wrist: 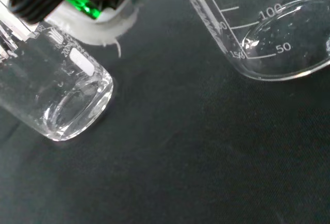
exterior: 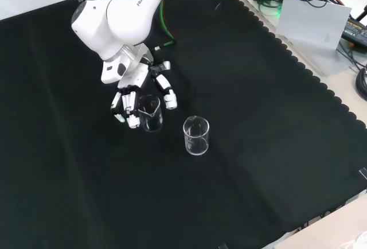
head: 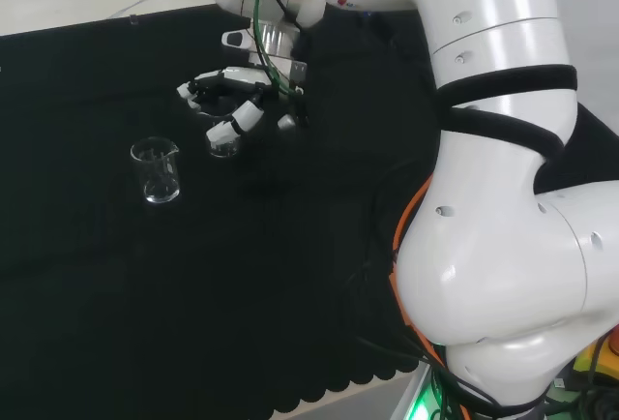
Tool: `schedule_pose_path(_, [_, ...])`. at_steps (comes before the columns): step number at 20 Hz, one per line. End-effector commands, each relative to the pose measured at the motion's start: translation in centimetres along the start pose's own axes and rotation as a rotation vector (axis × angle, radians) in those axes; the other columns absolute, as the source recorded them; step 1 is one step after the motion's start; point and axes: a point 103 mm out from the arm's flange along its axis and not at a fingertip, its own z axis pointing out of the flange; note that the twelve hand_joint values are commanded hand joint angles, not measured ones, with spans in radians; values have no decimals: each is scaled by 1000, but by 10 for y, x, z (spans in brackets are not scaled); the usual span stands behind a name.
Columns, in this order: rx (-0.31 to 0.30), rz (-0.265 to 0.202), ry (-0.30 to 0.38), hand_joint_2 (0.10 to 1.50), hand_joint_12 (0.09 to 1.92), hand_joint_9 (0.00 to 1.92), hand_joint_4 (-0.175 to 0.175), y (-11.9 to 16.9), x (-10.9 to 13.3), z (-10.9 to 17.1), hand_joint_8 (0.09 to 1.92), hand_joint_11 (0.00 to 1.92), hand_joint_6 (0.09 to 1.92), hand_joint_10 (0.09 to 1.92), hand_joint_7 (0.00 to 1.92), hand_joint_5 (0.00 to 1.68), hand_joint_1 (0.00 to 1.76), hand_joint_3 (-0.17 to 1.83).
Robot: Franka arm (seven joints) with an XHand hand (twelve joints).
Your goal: Place the beaker back on the table.
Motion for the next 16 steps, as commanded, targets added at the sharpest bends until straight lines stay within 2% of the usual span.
schedule_pose_path(1, [-68,47,-43,545,1298,667,-55,-42,16,-43,87,0,142,87,614,355,847,371])
schedule_pose_path(4, [-123,92,-55,550,1312,668,-57,-68,28,-55,87,0,136,87,617,371,845,368])
schedule_pose_path(5, [-147,119,-59,554,1315,672,-58,-90,34,-63,87,0,135,87,620,375,844,368])
schedule_pose_path(7, [-160,145,-63,558,1318,679,-58,-106,38,-68,87,0,133,87,622,382,843,368])
schedule_pose_path(10, [-180,190,-53,563,1321,682,-59,-131,46,-64,87,0,132,87,619,388,843,369])
schedule_pose_path(16, [-216,237,-49,574,1329,695,-60,-163,60,-53,87,0,125,87,612,390,848,372])
